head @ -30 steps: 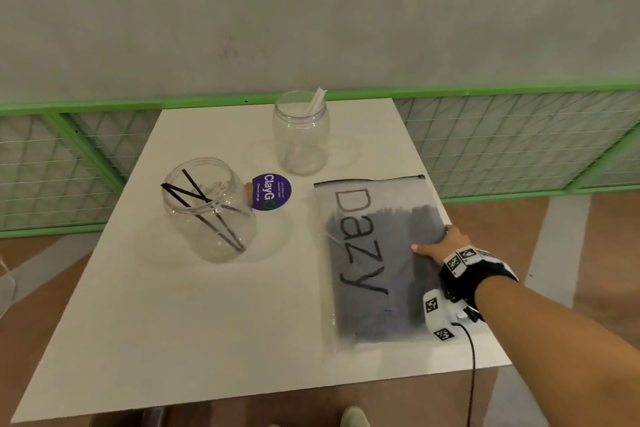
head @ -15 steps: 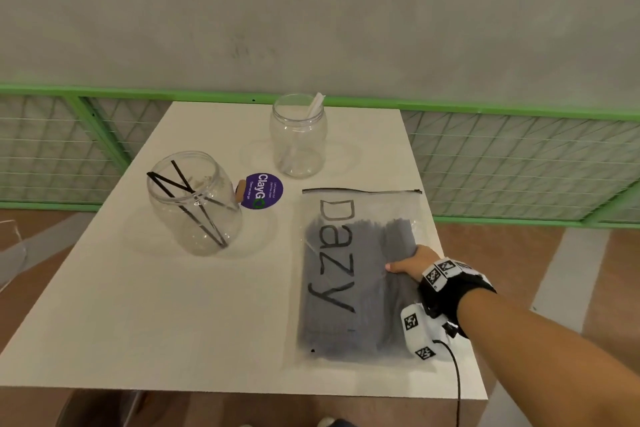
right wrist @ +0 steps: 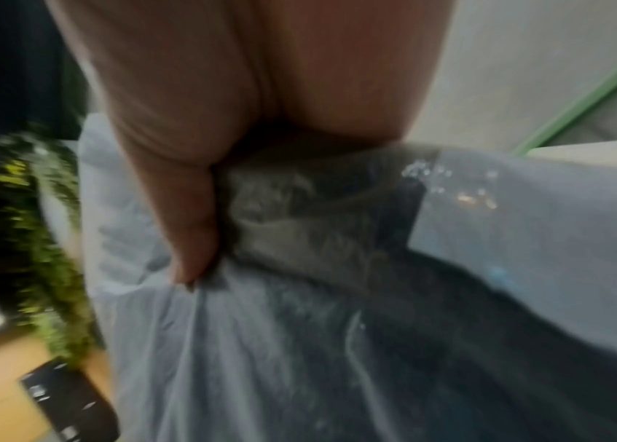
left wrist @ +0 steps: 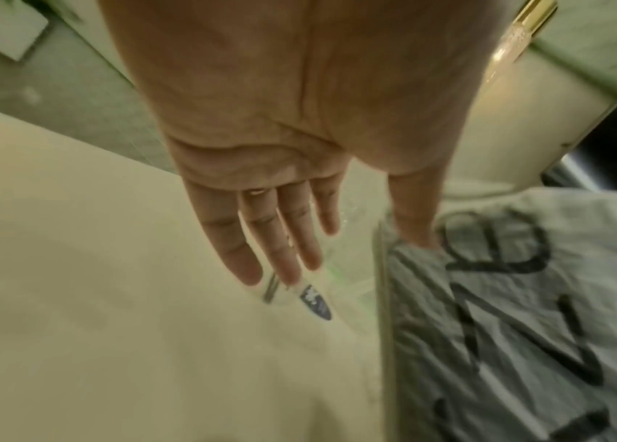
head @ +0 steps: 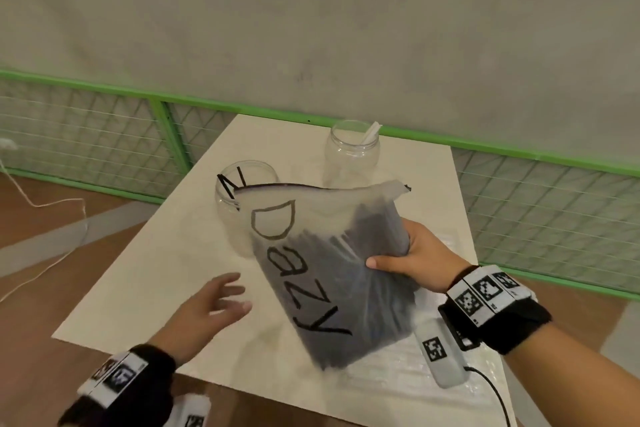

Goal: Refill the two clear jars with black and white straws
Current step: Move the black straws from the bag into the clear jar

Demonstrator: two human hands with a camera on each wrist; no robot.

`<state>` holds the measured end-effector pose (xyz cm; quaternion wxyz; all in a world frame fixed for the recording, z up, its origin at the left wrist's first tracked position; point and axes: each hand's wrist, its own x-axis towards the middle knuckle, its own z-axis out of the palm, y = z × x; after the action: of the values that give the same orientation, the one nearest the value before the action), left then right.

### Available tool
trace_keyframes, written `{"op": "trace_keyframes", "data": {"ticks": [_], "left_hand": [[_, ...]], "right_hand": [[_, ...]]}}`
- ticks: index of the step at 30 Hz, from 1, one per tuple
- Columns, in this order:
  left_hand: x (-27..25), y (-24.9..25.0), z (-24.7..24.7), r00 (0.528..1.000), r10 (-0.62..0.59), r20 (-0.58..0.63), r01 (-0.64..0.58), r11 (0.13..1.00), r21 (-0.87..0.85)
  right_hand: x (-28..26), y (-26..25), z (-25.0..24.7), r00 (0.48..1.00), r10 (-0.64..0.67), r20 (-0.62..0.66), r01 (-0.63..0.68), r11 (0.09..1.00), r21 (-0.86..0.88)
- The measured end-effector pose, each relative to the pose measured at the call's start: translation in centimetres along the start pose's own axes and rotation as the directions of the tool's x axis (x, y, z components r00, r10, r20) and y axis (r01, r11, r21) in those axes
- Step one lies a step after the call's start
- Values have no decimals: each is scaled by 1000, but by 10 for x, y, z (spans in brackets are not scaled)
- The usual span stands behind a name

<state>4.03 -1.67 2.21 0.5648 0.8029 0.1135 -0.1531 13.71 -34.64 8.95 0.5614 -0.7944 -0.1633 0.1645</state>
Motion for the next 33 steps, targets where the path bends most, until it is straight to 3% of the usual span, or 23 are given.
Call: {"op": "trace_keyframes", "data": {"ticks": [3, 5, 8, 10, 15, 19, 24, 29, 31, 33], "left_hand": [[18, 34, 4, 993, 115, 17, -107, 962, -253], [25, 51, -1, 986, 149, -78, -168, 907, -386], [29, 61, -28, 953, 179, -245, -270, 869, -415], [29, 62, -51, 933, 208, -294, -314, 870, -381], [28, 51, -99, 934, 250, -256, -319, 906, -278], [26, 55, -126, 874, 281, -397, -383, 901, -205], [29, 71, -156, 866, 296, -403, -415, 875, -248], [31, 78, -170, 817, 345, -462, -441, 890, -115], [31, 85, -174, 785, 373, -495, -468, 880, -80], [33, 97, -178, 679, 452, -578, -489, 866, 102]], "right_hand": [[10, -24, 24, 996, -81, 20, 80, 994, 69], [21, -28, 39, 995, -103, -17, 104, 989, 101], [41, -28, 58, 987, -89, -130, 108, 984, 144], [53, -31, 67, 981, -85, -176, 116, 978, 173], [74, -37, 86, 982, -47, -185, 77, 984, 161], [85, -50, 98, 939, -65, -337, 124, 980, 158], [96, -79, 99, 886, -146, -440, 215, 970, 111], [101, -83, 100, 837, -180, -517, 251, 965, 72], [100, -86, 101, 837, -174, -518, 253, 964, 84], [100, -91, 100, 837, -177, -517, 269, 957, 109]]}}
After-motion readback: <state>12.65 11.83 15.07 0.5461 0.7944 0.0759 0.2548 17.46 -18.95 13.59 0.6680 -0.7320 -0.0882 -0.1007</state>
